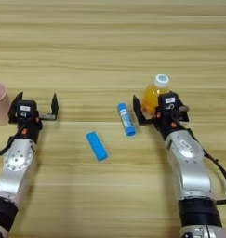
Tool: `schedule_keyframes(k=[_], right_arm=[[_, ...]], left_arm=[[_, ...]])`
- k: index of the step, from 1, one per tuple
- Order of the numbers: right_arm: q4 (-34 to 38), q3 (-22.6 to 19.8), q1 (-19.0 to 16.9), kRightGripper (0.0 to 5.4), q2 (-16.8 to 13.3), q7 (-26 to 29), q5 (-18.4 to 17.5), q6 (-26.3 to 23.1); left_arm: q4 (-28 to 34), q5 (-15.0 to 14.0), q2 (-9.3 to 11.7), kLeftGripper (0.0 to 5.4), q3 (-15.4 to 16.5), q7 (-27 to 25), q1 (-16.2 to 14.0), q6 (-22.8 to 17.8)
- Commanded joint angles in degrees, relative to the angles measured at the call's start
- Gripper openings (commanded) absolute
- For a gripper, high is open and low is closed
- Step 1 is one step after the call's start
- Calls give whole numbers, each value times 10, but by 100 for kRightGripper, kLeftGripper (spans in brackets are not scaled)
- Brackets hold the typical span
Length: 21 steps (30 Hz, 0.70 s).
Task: Move the objects on the table
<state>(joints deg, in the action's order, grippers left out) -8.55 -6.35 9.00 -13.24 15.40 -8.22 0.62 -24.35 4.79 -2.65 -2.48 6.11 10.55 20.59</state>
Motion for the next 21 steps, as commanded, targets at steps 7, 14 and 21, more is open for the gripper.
schedule_keyframes(k=[7, 14, 21], right_arm=[[63, -10, -46, 538, -6, 4, -12, -17], [108, -6, -89, 538, -6, 7, -14, -33], [134, -16, -122, 538, -11, 8, -20, -44]], left_arm=[[8, 6, -6, 540, -2, 8, 7, -2], [8, 4, -4, 540, -1, 8, 7, -2], [9, 4, -4, 540, -2, 8, 7, -2]])
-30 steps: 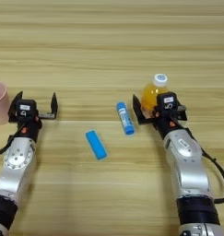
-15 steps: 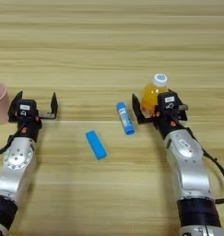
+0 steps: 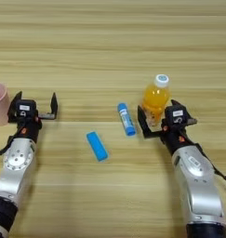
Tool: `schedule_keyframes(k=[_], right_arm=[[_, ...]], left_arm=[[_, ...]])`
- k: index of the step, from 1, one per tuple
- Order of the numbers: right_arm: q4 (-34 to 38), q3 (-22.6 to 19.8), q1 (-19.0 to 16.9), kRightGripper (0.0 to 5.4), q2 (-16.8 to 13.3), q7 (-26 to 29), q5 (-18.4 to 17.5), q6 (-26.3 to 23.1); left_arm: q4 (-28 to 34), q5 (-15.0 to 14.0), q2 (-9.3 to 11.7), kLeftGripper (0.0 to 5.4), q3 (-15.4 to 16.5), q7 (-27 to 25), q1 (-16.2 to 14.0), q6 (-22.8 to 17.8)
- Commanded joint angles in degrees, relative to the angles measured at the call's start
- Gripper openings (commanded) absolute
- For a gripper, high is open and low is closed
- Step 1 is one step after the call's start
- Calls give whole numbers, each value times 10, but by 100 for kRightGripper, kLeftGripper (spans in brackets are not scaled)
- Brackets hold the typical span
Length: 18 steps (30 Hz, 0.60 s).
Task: Move the objects on the table
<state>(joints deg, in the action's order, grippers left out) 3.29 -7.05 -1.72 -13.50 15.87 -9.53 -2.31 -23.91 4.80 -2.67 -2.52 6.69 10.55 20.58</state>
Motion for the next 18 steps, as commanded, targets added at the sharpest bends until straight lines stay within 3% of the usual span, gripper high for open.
schedule_keyframes(k=[1, 11, 18], right_arm=[[18, -11, -18, 538, -9, 3, -7, -16], [30, -42, -48, 538, -21, -1, -17, -20], [-8, -71, -28, 538, -29, -22, -8, -13]], left_arm=[[4, 4, -4, 540, -1, 3, 7, -2], [-1, 4, -4, 540, 1, 5, 12, -1], [-7, 1, -1, 540, 3, 2, 15, 1]])
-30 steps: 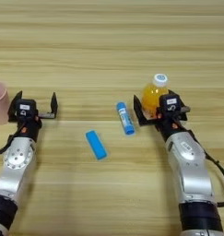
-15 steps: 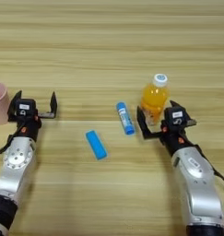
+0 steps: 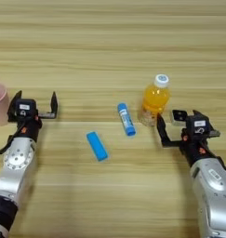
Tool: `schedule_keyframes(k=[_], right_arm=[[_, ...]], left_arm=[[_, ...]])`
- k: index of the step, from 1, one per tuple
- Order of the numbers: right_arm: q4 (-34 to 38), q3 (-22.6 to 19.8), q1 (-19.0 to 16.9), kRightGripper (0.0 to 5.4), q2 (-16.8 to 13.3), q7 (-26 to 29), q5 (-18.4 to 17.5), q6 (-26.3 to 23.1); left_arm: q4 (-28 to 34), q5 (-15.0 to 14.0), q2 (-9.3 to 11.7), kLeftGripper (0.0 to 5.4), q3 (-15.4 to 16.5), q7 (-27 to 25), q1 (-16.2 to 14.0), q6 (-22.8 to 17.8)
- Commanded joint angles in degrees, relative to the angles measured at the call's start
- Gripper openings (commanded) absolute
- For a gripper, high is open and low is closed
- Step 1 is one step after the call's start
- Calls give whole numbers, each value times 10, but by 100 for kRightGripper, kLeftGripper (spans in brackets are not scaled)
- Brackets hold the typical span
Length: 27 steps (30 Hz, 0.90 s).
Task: Move the objects on the table
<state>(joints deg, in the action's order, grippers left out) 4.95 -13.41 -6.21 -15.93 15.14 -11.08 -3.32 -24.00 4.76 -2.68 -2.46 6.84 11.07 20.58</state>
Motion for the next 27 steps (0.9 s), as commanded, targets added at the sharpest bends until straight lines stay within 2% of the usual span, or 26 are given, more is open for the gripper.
schedule_keyframes(k=[1, 15, 27], right_arm=[[-38, -6, 25, 538, -5, -22, 16, -2], [-156, 0, 78, 538, -6, -39, 39, 20], [-272, -12, 131, 538, -10, -31, 30, 25]], left_arm=[[-6, 1, -1, 540, 3, 0, 10, 1], [-5, 0, 0, 540, 4, -5, 8, 1], [-7, 0, 0, 540, 5, -6, 9, 2]])
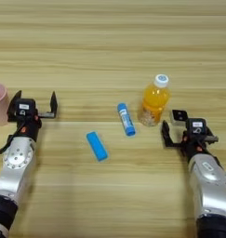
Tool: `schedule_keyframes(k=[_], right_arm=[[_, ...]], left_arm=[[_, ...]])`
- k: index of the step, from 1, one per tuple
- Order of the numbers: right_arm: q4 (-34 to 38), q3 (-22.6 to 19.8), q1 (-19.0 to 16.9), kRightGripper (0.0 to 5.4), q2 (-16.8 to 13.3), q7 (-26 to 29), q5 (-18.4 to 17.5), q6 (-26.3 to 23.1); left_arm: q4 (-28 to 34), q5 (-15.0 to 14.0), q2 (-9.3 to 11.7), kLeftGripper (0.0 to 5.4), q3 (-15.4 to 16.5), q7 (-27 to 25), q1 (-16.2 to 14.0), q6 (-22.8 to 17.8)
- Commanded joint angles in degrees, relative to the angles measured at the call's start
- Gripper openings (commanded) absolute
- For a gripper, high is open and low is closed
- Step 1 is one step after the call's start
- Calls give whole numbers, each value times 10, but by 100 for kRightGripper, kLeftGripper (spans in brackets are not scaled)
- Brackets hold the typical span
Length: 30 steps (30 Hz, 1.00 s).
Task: Move the objects on the table
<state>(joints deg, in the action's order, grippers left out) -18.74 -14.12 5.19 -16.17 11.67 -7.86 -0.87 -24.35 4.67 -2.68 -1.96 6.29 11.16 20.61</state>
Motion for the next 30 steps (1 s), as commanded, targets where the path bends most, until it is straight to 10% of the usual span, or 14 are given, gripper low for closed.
schedule_keyframes(k=[1, 22, 30], right_arm=[[-48, -5, 22, 538, -9, 5, -4, 3], [-135, 1, 65, 538, -11, 20, -16, 1], [-137, 1, 65, 451, -6, 34, -36, -27]], left_arm=[[-3, 1, 0, 540, 0, -1, 8, 2], [1, 1, 1, 540, 2, -4, 5, 1], [4, 1, 1, 540, 2, -4, 4, 0]])
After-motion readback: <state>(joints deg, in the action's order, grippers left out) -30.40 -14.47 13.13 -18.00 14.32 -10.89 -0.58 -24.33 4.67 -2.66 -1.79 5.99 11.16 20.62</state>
